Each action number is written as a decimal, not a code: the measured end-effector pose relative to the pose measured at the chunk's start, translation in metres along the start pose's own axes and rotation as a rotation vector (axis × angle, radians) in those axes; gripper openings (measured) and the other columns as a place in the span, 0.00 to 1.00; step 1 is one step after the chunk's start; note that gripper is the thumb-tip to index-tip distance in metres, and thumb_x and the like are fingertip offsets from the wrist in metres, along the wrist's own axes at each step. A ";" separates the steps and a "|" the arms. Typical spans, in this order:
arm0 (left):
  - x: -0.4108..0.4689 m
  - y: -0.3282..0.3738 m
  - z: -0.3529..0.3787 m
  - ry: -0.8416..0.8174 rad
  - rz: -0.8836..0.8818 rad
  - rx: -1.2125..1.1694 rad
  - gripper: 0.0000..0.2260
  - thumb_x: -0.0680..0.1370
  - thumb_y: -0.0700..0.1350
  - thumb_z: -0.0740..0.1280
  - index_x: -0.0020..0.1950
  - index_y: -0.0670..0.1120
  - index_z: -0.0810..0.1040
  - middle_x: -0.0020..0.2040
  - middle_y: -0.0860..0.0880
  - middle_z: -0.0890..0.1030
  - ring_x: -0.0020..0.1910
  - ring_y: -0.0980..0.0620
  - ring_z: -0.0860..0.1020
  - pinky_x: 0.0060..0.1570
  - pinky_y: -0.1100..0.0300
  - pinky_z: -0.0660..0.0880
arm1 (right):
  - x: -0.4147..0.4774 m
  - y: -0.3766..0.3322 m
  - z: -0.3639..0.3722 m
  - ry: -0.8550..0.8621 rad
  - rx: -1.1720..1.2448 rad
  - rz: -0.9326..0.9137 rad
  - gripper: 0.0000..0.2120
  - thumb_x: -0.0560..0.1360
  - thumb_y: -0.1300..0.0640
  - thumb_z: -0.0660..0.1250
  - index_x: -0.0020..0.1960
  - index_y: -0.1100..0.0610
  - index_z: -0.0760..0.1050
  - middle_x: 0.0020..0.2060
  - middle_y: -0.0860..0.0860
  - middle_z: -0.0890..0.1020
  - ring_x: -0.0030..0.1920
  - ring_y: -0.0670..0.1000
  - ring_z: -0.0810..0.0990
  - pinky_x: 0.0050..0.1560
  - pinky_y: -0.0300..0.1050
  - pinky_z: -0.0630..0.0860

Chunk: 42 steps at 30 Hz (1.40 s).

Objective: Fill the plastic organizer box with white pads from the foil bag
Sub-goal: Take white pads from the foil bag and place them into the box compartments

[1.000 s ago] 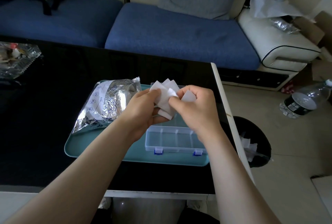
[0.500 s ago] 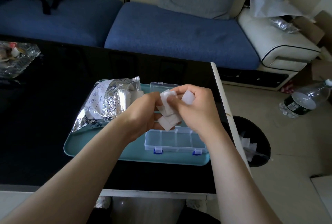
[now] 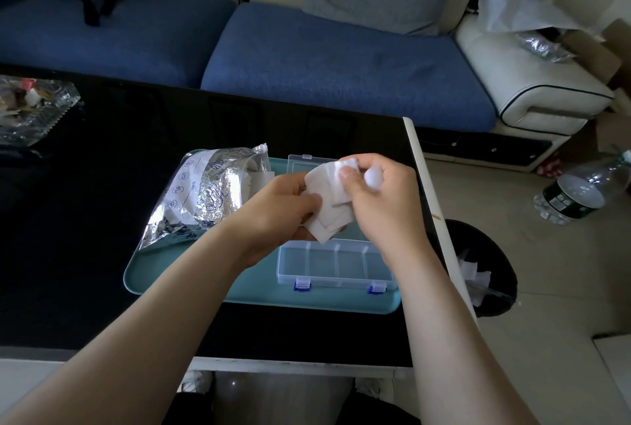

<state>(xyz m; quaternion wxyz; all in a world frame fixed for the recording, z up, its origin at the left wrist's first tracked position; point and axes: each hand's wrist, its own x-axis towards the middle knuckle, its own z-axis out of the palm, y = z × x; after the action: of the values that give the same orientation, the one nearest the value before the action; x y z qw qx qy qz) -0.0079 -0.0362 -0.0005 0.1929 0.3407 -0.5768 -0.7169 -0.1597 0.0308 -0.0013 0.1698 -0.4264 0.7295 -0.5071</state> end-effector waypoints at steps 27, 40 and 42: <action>0.001 0.000 -0.008 0.103 -0.059 -0.119 0.17 0.89 0.48 0.57 0.59 0.39 0.82 0.46 0.42 0.86 0.46 0.43 0.87 0.58 0.40 0.83 | -0.007 -0.002 0.006 -0.095 -0.266 -0.280 0.18 0.73 0.53 0.81 0.61 0.48 0.85 0.49 0.44 0.84 0.52 0.45 0.83 0.55 0.45 0.80; 0.002 0.000 -0.010 0.081 -0.073 -0.113 0.12 0.87 0.39 0.59 0.59 0.33 0.79 0.52 0.34 0.82 0.52 0.36 0.85 0.58 0.38 0.82 | -0.002 -0.003 0.004 -0.051 -0.203 -0.167 0.05 0.76 0.55 0.78 0.51 0.51 0.87 0.49 0.43 0.84 0.50 0.37 0.80 0.48 0.21 0.69; 0.002 0.000 -0.010 0.080 -0.082 -0.121 0.13 0.87 0.39 0.58 0.59 0.34 0.80 0.52 0.36 0.83 0.53 0.36 0.85 0.58 0.39 0.83 | -0.003 -0.005 0.002 -0.051 -0.173 -0.167 0.06 0.75 0.57 0.78 0.52 0.52 0.87 0.48 0.42 0.85 0.50 0.37 0.81 0.49 0.22 0.70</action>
<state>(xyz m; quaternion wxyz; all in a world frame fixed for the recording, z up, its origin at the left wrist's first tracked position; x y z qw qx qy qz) -0.0021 -0.0450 -0.0021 0.2068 0.3802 -0.5097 -0.7436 -0.1545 0.0309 0.0015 0.1078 -0.5115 0.7280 -0.4436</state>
